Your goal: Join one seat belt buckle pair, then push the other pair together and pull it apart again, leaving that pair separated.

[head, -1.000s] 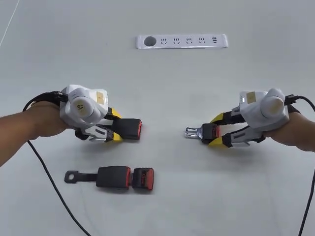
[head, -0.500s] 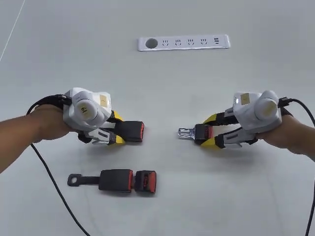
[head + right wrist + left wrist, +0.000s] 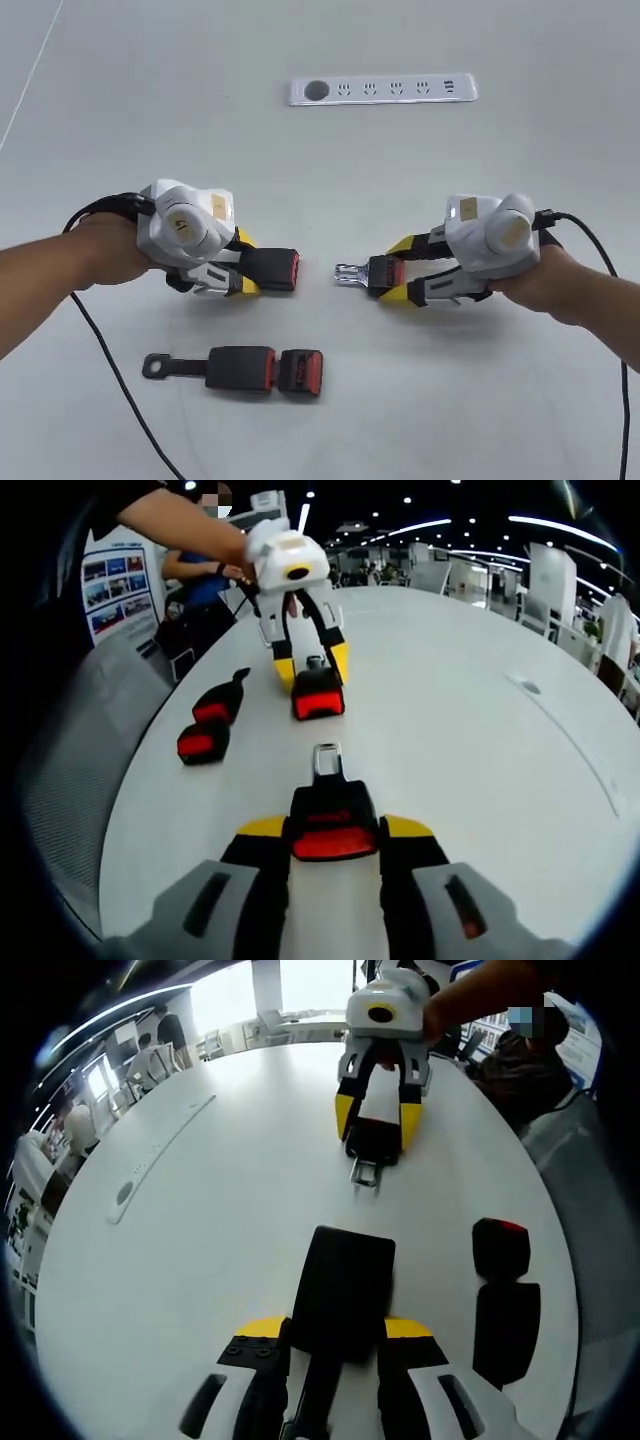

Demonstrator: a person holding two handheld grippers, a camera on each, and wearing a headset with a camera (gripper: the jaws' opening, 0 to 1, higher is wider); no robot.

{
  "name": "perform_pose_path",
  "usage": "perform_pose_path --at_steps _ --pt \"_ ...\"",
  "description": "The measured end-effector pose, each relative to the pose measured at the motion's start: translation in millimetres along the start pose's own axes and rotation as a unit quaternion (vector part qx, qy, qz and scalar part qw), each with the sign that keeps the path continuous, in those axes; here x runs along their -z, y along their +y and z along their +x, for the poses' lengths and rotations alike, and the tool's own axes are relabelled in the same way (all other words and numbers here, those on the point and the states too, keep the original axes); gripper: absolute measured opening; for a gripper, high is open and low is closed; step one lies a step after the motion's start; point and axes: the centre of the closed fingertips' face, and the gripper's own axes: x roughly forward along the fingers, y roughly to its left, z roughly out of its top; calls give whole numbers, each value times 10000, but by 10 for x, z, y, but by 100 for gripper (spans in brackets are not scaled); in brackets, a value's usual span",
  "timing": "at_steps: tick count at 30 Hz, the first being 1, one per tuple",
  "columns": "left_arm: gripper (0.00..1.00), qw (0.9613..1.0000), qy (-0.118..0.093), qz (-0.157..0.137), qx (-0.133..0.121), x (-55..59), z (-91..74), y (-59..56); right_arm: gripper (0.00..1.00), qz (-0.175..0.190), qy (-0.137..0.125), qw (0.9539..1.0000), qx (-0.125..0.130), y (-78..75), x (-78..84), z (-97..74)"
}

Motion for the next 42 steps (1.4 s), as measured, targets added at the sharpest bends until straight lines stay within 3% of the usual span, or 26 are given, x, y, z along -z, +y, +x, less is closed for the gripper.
perform_pose_path --at_steps 20,27,33,34,37,42 --pt "35 9999 -41 -70 -74 -1 -5 -14 34 -37 -289 9995 -113 16 -277 361" --pt "35 9999 -51 -101 -126 2 -9 -19 34 -98 -236 9996 -140 27 -275 368" --pt "35 9999 -41 3 -98 -10 1 -42 34 -198 -188 9995 -152 48 -353 484" --pt "35 9999 -22 -107 -116 9 -6 -33 34 -163 -204 9995 -151 40 -356 483" --pt "35 9999 -88 -56 -117 0 -14 -42 34 -165 -210 9995 -154 47 -344 475" --pt "34 9999 17 90 -49 -3 -7 -51 33 -96 -235 9995 -181 42 -346 490"
